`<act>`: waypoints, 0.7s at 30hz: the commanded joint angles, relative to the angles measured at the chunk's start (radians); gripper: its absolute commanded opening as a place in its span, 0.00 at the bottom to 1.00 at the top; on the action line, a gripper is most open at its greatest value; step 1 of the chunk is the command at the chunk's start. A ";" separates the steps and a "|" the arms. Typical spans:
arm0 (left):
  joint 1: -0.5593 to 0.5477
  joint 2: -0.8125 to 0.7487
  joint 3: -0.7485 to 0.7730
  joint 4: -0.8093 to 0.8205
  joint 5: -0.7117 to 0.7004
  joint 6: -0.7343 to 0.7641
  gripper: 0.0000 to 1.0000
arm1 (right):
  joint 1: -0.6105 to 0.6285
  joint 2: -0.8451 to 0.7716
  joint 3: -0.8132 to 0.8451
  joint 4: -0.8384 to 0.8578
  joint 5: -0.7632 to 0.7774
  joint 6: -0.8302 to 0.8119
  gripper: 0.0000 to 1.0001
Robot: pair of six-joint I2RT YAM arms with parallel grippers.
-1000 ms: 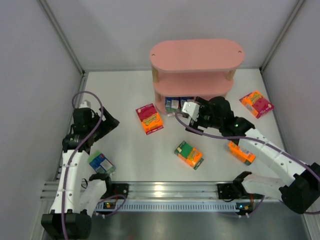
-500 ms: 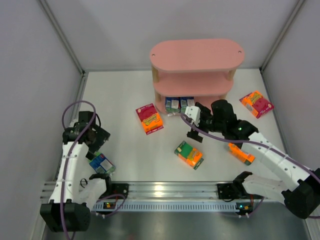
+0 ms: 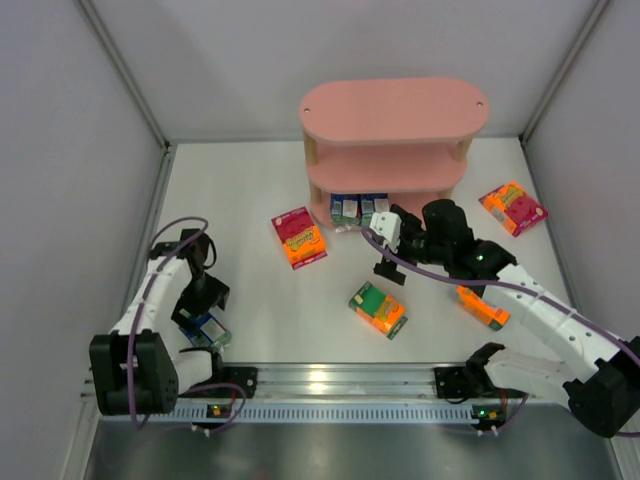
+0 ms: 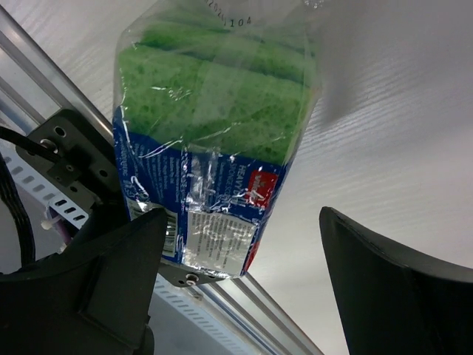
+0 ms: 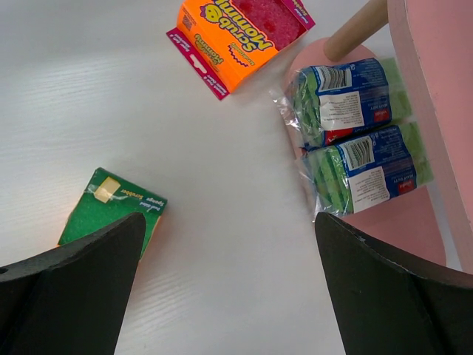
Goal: Place and organize the cleaning sponges onto the shelf
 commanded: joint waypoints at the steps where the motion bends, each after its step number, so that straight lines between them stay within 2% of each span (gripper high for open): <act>1: 0.000 0.058 0.016 0.062 -0.019 0.001 0.88 | 0.007 -0.025 -0.002 0.012 -0.017 0.019 0.99; 4: 0.000 0.107 0.028 0.080 -0.031 0.020 0.81 | 0.005 -0.029 -0.007 0.011 -0.020 0.021 0.99; 6: 0.000 0.133 0.036 0.092 -0.020 0.037 0.69 | 0.004 -0.033 -0.005 0.014 -0.021 0.022 1.00; 7: 0.000 0.138 0.037 0.094 -0.016 0.040 0.62 | 0.004 -0.036 -0.005 0.012 -0.021 0.022 0.99; 8: 0.000 0.144 0.040 0.097 0.003 0.044 0.46 | 0.004 -0.036 -0.005 0.012 -0.021 0.024 0.99; 10: 0.002 0.147 0.039 0.109 0.030 0.052 0.22 | -0.001 -0.037 0.000 0.009 -0.024 0.027 0.99; 11: 0.000 0.146 0.039 0.115 0.052 0.057 0.17 | -0.001 -0.037 -0.002 0.008 -0.027 0.027 0.99; 15: 0.000 0.129 0.039 0.170 0.185 0.109 0.09 | -0.006 -0.039 0.000 0.004 -0.036 0.030 1.00; 16: 0.000 0.116 0.036 0.190 0.289 0.141 0.07 | -0.006 -0.040 -0.002 0.004 -0.051 0.026 1.00; 18: -0.002 0.106 0.036 0.239 0.384 0.176 0.02 | -0.007 -0.045 -0.005 -0.011 -0.086 -0.008 0.99; 19: -0.003 0.100 0.039 0.258 0.465 0.182 0.00 | -0.006 -0.049 -0.007 -0.029 -0.165 -0.032 1.00; 21: -0.023 0.103 0.054 0.285 0.523 0.187 0.00 | -0.006 -0.060 -0.013 -0.089 -0.276 -0.139 1.00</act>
